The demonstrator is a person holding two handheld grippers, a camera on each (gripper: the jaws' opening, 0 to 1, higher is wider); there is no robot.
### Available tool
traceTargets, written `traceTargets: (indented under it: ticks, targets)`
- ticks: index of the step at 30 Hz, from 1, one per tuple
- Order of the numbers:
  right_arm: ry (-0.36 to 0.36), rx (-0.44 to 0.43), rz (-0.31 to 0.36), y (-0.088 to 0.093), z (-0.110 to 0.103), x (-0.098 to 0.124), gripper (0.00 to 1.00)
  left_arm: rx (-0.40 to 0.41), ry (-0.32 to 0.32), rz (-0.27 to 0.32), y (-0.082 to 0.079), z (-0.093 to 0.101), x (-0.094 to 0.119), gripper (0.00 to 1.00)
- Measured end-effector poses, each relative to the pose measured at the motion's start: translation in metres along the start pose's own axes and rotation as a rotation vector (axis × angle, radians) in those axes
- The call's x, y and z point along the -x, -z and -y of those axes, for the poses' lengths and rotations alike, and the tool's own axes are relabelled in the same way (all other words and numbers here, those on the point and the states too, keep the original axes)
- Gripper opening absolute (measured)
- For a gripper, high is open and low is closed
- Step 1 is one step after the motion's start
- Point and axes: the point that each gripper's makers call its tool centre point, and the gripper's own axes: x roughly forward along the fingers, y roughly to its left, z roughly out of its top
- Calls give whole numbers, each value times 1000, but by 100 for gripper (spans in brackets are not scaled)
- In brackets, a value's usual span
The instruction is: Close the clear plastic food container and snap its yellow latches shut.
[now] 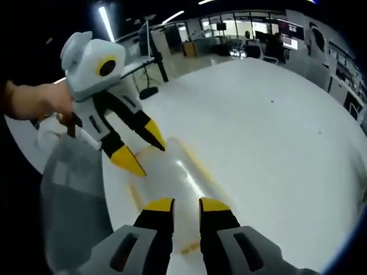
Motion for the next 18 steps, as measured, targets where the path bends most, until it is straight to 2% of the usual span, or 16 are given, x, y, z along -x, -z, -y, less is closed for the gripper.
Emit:
traceTargets:
  ticks: [9, 11, 18]
  targets:
    - [-2, 8, 0, -4, 0, -5, 15, -42, 44, 28, -6, 14, -5, 25]
    - [-2, 20, 0, -6, 0, -5, 15, -73, 45, 20, -5, 15, -7, 25]
    - [-14, 32, 7, -13, 1, -8, 15, -93, 56, 5, -2, 18, -9, 23]
